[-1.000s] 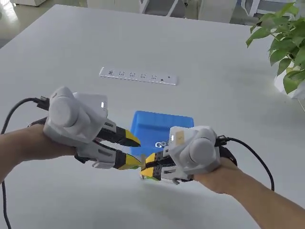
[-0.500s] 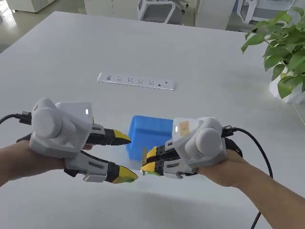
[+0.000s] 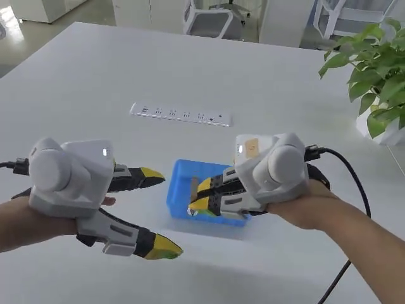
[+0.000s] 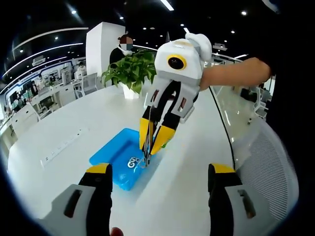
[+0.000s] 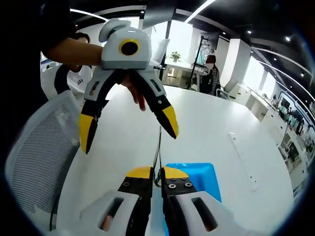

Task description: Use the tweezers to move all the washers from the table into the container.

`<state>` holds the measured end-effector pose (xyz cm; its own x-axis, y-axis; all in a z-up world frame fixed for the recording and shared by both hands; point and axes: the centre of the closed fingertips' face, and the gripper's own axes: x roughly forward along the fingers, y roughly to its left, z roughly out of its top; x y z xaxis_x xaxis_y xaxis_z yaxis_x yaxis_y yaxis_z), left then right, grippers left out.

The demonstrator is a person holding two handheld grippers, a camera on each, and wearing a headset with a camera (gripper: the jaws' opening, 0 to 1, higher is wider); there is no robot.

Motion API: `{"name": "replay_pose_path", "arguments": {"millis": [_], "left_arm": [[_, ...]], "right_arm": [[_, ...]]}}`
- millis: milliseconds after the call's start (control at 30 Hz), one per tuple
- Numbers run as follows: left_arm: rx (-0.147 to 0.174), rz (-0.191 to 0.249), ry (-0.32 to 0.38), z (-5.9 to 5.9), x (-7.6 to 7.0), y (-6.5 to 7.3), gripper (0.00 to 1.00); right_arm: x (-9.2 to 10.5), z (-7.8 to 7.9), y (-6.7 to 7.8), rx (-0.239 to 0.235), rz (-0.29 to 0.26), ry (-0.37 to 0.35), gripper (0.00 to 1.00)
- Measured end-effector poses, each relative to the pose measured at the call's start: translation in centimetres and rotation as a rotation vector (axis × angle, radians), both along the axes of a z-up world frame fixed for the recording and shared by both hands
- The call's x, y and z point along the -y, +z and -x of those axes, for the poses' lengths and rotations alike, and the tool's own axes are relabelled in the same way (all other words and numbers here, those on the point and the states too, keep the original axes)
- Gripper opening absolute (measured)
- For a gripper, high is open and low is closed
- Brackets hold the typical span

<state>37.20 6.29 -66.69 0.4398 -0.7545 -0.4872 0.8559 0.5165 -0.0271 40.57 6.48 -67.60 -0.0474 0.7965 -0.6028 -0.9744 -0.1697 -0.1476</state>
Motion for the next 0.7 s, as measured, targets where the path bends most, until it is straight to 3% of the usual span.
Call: {"name": "replay_pose_path", "arguments": {"millis": [267,700], "left_arm": [[-0.002,0.011,0.032,-0.3,-0.4,0.2,0.99],[0.011,0.009,0.057,-0.8,-1.2,0.4,0.99]], "right_arm": [[-0.4,-1.6,0.7,0.016,-0.011,-0.004,0.06],[-1.1,-4.5,-0.2,0.034,-0.02,-0.013,0.06]]}}
